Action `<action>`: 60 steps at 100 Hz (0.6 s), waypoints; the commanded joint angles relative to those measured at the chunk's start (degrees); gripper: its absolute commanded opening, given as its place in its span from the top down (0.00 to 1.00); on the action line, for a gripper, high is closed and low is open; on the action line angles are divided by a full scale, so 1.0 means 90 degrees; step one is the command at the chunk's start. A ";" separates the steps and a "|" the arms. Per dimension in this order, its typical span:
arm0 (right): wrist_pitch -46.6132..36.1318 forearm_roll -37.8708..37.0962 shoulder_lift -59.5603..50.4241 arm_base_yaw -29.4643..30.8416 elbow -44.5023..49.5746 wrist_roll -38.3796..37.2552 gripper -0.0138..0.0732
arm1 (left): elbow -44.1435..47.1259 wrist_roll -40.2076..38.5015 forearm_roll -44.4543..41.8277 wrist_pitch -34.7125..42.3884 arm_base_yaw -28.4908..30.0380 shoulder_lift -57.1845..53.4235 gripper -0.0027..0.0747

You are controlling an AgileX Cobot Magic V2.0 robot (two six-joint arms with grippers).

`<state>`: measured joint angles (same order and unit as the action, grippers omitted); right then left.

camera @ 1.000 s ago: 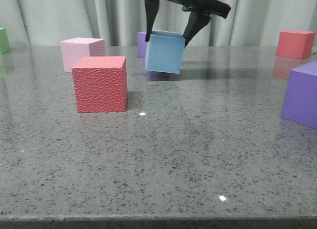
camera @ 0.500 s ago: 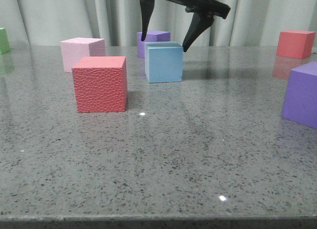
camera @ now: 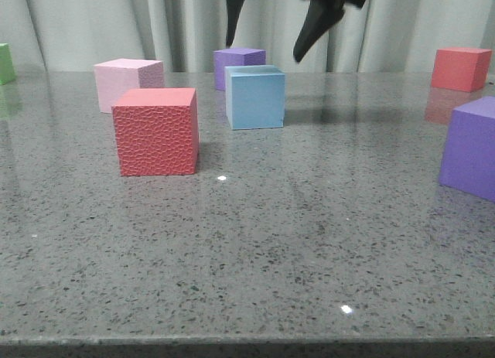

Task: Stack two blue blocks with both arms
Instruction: 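Lower the cube beside the purple cube and open the right gripper, then reach the left gripper down and grasp the second light blue cube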

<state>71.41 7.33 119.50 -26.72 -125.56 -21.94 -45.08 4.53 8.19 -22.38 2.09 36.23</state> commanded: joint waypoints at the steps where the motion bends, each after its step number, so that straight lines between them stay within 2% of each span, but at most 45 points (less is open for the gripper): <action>1: -0.0063 -0.0183 -0.0771 0.0012 -0.0220 0.0195 0.15 | -0.0235 -0.0187 0.0046 0.0496 -0.0004 0.0116 0.14; 31: -0.0250 -0.0453 -0.1744 0.0012 0.0168 0.0376 0.15 | -0.0845 -0.0354 -0.0015 0.0074 0.0009 0.1244 0.14; 45: -0.0740 -0.0684 -0.2417 0.0003 0.1040 0.0376 0.15 | -0.1355 -0.0354 -0.0047 -0.0119 0.0009 0.1947 0.14; 60: -0.1635 -0.0692 -0.3359 0.0003 0.2473 0.0403 0.15 | -0.1905 -0.0354 -0.0175 -0.0252 0.0065 0.2600 0.14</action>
<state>64.18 1.85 96.28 -26.72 -107.93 -19.46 -57.90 2.01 6.93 -28.06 2.09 57.34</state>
